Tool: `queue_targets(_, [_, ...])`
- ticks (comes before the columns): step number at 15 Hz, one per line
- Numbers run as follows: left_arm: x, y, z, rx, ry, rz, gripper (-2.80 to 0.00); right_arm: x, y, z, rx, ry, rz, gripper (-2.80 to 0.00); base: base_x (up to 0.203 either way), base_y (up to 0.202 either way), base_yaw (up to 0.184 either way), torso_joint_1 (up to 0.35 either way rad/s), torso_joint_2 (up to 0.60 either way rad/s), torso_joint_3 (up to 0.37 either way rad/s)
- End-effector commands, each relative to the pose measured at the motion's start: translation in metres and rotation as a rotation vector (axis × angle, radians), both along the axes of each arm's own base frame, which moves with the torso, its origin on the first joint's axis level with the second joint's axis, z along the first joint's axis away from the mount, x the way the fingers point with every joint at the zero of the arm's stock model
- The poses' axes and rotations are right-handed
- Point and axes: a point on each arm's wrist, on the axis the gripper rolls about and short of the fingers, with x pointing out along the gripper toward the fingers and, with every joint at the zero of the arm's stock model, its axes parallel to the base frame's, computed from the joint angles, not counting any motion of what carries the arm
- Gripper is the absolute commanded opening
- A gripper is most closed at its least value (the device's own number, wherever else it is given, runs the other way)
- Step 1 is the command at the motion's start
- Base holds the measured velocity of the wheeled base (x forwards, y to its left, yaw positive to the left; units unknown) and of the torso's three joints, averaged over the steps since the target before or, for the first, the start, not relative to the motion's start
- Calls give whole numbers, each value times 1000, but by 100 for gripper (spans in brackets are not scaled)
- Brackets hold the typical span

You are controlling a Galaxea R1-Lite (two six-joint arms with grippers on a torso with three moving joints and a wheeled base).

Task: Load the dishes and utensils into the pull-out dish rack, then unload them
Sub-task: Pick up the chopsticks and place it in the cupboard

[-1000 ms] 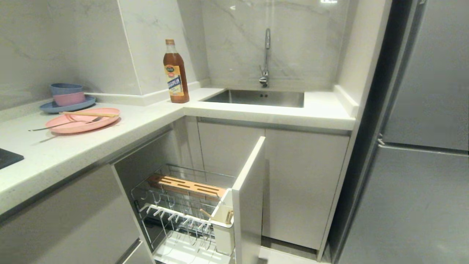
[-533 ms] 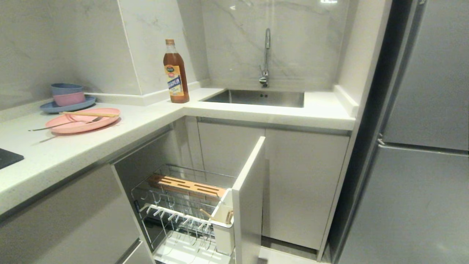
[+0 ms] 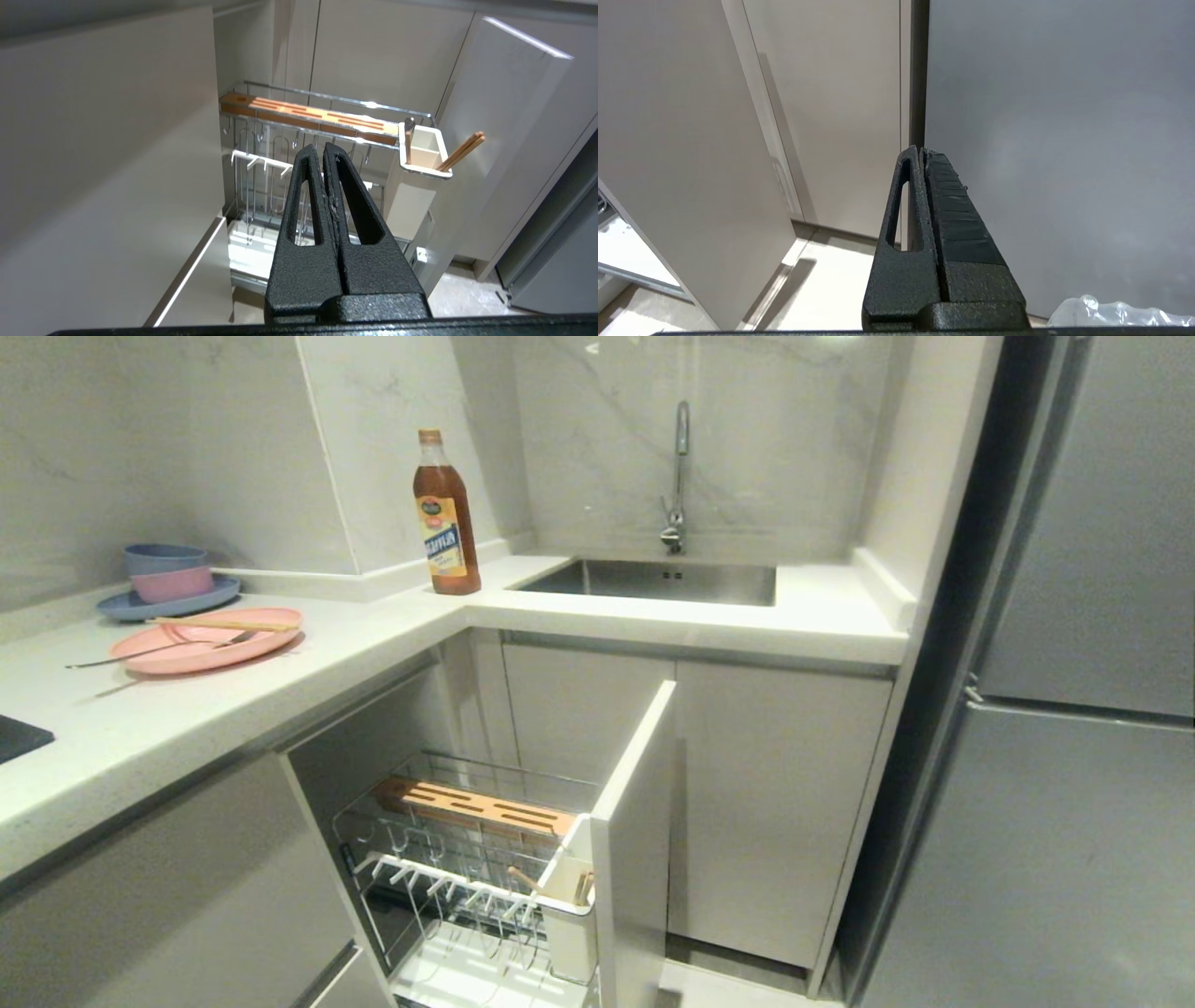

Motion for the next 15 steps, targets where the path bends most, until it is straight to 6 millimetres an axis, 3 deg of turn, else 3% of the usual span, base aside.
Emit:
queue_targets(1, [0,0,0,0,1,0,-280,0,0,0,0,2,0,-280,0,0,0,2,2,-139])
queue_targets(15, [0,0,0,2,3,0,-280,0,0,0,0,1,1,-280,0,0,0,3,3,-197])
